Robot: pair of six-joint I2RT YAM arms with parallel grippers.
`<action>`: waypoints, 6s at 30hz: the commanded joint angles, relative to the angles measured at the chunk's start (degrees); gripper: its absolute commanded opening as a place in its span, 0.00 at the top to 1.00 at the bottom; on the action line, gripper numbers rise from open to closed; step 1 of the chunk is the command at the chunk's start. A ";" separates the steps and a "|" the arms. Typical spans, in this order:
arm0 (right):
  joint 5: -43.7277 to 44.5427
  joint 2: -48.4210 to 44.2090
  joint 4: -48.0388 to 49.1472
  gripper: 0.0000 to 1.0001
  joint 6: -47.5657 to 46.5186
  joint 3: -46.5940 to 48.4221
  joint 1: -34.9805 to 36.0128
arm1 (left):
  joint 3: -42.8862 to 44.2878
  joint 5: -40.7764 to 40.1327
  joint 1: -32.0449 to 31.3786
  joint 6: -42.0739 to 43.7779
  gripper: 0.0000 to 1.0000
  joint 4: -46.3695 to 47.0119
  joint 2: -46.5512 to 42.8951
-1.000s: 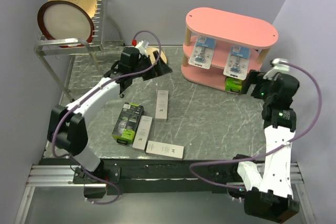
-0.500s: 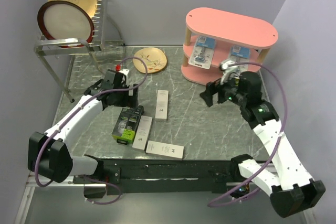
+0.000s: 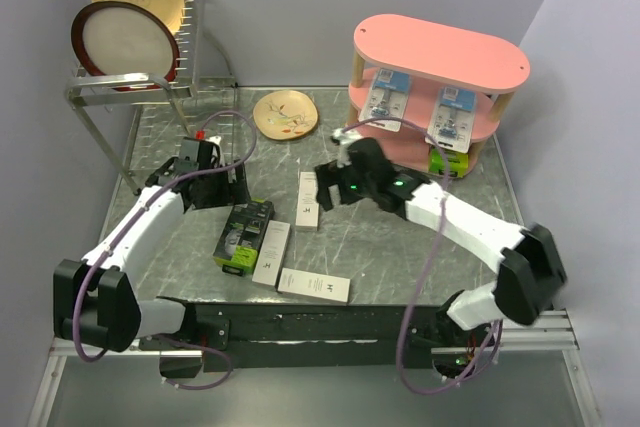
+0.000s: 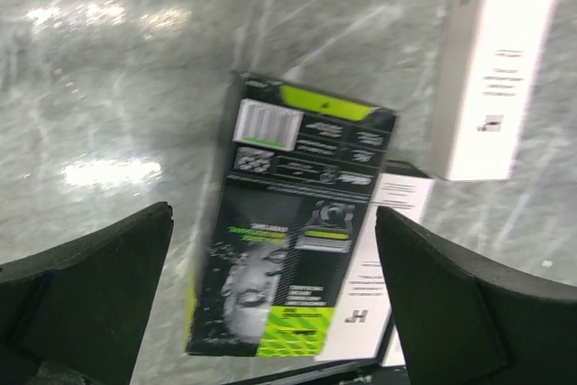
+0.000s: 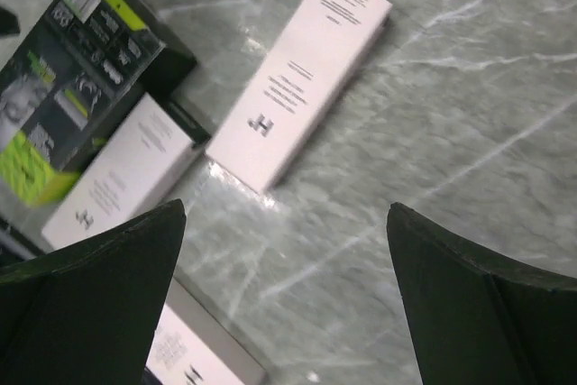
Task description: Place and organize the shaving razors onto the shelf
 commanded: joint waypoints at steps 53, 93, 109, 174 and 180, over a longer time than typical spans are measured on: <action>22.52 25.83 -8.42 0.61 11.80 29.33 8.11 | 3.37 14.73 12.56 -11.43 0.00 7.82 -7.89; 22.69 8.76 -14.65 0.61 -9.39 54.83 -35.74 | 5.58 17.73 12.56 -15.48 0.01 13.89 -0.32; 22.16 12.53 -15.27 0.60 -9.83 54.29 -38.65 | -0.67 17.81 12.56 -15.39 0.01 13.01 -5.16; -9.75 1.20 -2.36 0.00 -32.87 -14.17 26.92 | -15.69 21.77 20.64 -16.62 0.00 8.26 -26.69; -8.69 5.15 -2.00 0.00 -32.86 -12.33 26.92 | -16.66 22.47 20.82 -17.41 0.01 9.75 -26.43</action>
